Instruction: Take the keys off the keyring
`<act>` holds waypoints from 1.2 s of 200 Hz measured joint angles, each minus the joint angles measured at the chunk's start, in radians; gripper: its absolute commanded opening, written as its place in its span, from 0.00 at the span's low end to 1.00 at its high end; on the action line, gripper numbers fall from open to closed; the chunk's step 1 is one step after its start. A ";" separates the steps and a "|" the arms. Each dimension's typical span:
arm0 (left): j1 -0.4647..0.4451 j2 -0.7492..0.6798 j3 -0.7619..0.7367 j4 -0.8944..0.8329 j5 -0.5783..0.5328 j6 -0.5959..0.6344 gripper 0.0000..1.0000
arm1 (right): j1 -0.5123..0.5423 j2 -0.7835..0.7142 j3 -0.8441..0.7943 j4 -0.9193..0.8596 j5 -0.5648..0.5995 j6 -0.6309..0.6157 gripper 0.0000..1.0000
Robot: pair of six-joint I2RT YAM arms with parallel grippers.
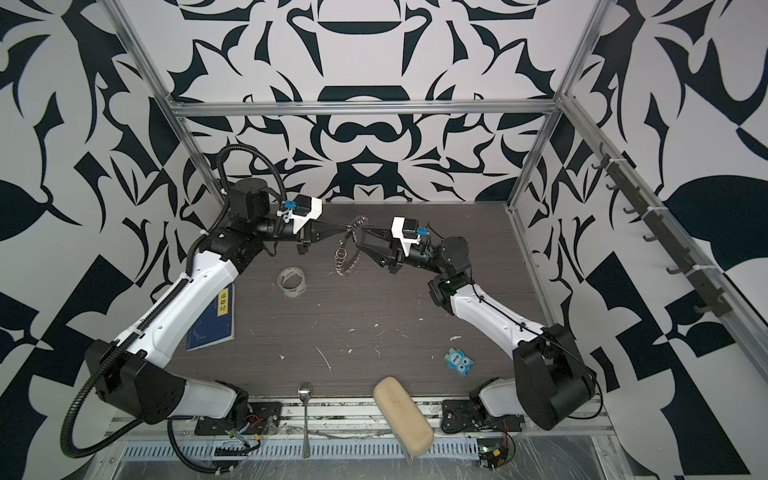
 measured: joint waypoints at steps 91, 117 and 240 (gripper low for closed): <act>0.000 0.000 0.000 0.005 -0.004 -0.008 0.00 | 0.045 0.083 -0.005 -0.018 0.072 -0.057 0.39; 0.000 0.000 0.000 0.006 -0.005 -0.011 0.00 | 0.048 0.096 -0.005 -0.018 0.095 -0.072 0.30; 0.008 -0.037 -0.032 -0.041 -0.032 0.076 0.00 | 0.011 -0.100 0.145 -0.684 0.072 -0.455 0.00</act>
